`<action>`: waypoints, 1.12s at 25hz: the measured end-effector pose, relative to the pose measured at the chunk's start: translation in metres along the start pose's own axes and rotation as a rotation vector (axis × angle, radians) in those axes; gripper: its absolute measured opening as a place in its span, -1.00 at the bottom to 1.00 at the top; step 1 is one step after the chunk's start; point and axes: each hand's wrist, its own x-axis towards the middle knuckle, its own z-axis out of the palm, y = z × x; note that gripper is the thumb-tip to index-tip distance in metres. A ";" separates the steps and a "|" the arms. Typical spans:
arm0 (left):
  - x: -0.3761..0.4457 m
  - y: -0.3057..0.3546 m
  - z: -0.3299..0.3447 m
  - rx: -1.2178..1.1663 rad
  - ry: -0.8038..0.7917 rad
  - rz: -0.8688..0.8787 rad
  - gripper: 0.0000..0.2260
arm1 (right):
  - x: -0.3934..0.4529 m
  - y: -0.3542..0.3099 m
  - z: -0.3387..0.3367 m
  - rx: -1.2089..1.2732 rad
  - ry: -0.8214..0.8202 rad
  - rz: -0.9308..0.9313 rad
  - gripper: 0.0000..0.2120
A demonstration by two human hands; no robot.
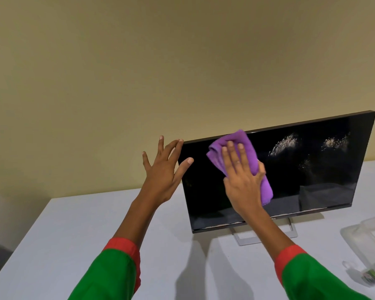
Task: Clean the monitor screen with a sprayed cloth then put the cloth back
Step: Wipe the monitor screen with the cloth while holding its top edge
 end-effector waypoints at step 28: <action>0.038 0.080 0.045 0.111 0.099 0.209 -0.58 | -0.037 0.006 0.002 0.112 -0.154 0.139 -0.13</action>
